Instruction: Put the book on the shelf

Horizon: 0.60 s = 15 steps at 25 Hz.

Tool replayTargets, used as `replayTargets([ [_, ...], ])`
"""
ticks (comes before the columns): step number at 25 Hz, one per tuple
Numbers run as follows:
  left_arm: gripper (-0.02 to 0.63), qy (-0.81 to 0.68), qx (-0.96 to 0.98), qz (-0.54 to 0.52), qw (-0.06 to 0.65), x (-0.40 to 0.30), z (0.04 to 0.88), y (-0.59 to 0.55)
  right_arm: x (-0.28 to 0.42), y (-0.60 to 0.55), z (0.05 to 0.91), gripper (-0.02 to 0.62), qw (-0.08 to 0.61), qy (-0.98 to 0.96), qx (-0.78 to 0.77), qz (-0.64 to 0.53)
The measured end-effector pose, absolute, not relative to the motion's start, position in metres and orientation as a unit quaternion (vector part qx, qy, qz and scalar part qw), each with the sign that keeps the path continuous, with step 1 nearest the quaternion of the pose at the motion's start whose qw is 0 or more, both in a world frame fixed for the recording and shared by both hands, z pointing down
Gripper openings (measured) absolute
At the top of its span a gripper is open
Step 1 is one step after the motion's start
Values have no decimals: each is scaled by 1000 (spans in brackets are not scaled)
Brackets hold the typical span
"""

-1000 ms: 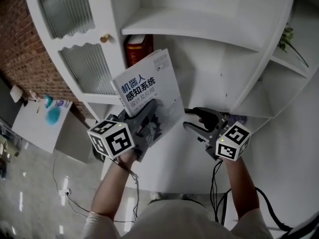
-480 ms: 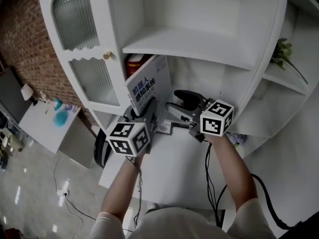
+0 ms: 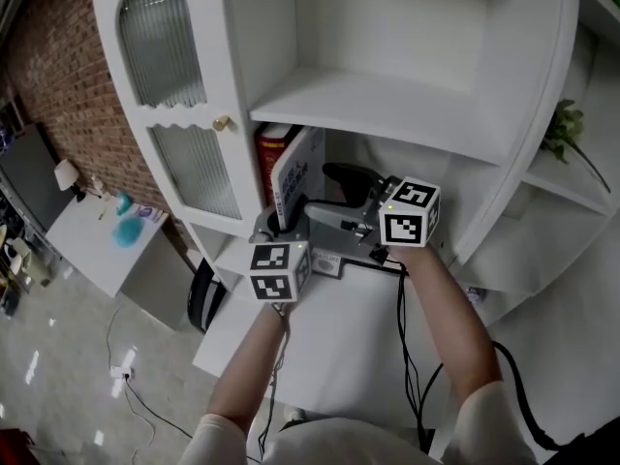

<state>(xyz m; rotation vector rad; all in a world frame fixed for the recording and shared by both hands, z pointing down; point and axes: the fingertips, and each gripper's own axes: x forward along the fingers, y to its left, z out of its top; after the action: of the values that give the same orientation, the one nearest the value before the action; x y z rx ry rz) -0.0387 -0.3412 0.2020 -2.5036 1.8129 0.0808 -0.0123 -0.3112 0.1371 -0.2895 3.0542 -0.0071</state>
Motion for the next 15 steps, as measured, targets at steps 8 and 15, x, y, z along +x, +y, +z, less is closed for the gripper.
replayTargets([
  [8,58,613,-789,-10,47,-32,201,-357,-44,-318,137,494,16,998,-64,19],
  [15,73,624,-778,-29,71,-28,201,-362,-56,-328,144,525,-13,992,-109,66],
])
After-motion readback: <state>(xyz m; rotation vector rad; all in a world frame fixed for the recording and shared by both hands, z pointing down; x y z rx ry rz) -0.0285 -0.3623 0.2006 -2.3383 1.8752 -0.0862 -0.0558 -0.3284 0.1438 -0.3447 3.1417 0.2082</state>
